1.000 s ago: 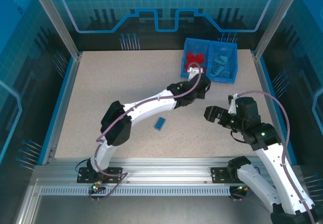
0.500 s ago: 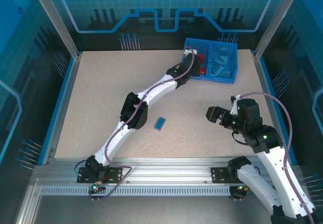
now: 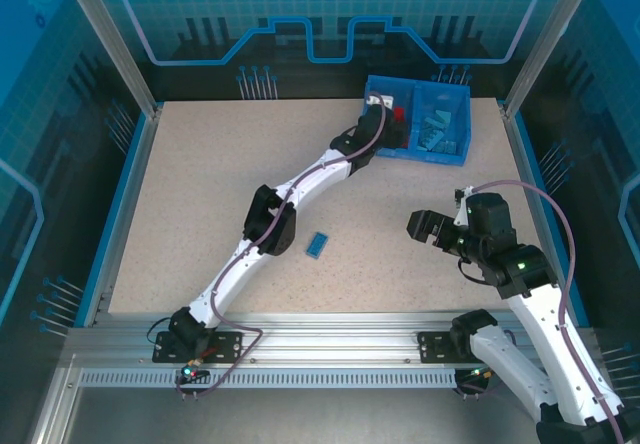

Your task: Sort the legos into containers by color

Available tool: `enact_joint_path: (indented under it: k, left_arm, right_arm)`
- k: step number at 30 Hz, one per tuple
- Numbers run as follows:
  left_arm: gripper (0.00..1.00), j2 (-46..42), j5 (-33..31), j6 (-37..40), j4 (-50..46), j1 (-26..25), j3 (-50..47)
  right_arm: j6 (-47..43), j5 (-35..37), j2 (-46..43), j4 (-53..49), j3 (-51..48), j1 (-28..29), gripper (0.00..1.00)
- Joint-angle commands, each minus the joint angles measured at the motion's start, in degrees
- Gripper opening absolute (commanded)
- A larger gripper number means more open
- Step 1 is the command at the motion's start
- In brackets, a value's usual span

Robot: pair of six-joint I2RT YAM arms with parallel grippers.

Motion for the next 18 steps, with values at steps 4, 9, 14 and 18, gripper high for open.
enact_joint_path:
  k: [4, 9, 14, 18]
  left_arm:
    - [0.91, -24.0, 6.3, -3.7, 6.4, -0.4, -21.1]
    - [0.98, -45.7, 10.2, -1.9, 18.5, -1.0, -49.5]
    - [0.99, -69.5, 12.2, 7.0, 16.3, -1.6, -72.1]
    - [0.99, -87.0, 13.5, 17.1, 5.1, -2.5, -84.1]
  right_arm:
    - [-0.5, -0.2, 0.1, -1.3, 0.6, 0.6, 0.98]
    - [-3.5, -3.2, 3.9, -0.3, 1.6, 1.2, 0.98]
    - [-0.7, -2.3, 9.7, 4.5, 1.5, 8.6, 0.98]
    - [6.6, -2.1, 19.0, 13.3, 1.0, 18.2, 0.98]
